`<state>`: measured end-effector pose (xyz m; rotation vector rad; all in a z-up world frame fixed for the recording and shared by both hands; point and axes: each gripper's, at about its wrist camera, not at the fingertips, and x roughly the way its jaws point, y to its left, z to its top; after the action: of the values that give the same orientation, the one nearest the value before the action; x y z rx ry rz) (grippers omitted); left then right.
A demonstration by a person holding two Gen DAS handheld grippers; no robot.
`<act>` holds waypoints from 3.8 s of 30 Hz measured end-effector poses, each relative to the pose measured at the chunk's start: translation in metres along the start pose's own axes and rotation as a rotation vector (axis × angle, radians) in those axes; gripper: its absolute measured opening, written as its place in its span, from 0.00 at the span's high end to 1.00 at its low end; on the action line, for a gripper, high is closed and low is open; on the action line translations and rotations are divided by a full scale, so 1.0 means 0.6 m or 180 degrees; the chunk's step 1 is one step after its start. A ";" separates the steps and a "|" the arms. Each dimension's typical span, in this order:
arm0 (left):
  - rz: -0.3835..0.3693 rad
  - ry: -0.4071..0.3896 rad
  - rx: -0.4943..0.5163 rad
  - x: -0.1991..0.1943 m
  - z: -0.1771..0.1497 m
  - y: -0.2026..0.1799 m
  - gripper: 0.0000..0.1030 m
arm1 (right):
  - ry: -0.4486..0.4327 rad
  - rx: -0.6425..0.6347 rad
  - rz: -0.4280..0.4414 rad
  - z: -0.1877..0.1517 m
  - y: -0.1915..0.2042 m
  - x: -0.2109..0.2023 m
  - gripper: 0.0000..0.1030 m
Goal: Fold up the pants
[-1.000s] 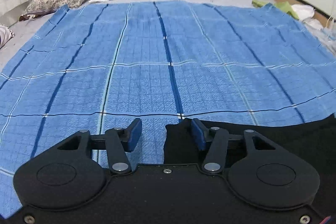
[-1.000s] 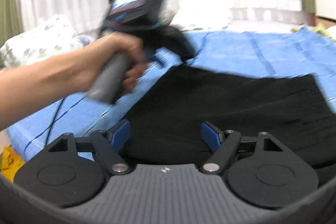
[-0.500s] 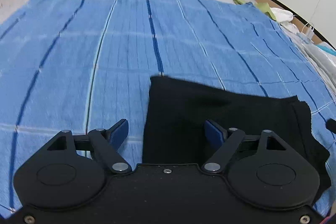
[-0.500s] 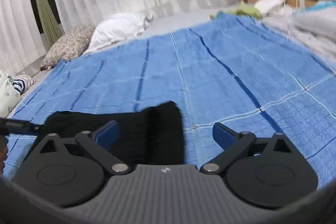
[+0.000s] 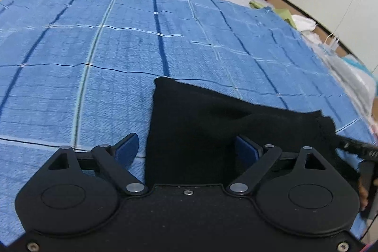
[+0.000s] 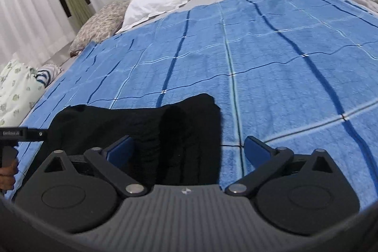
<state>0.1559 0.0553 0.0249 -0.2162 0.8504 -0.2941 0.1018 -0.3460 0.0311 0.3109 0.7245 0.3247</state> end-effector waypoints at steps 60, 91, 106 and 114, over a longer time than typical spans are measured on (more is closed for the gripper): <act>0.1163 -0.0569 -0.0135 0.114 0.128 0.030 0.70 | -0.0156 -0.0226 0.0133 0.153 0.102 0.210 0.66; 0.1319 -0.0393 -0.0091 -0.001 -0.037 -0.040 0.16 | -0.0231 -0.1134 -0.0729 -0.014 0.213 0.072 0.24; 0.1197 -0.0574 -0.0115 -0.077 -0.126 -0.074 0.11 | -0.0389 -0.0938 -0.0751 -0.072 0.244 -0.017 0.12; 0.1062 -0.0518 -0.0124 -0.100 -0.167 -0.099 0.01 | -0.0324 -0.1015 -0.0761 -0.106 0.251 -0.030 0.00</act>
<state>0.0321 0.0132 0.0212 -0.1294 0.7173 0.0519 0.0183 -0.2067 0.0550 -0.0618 0.5914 0.1912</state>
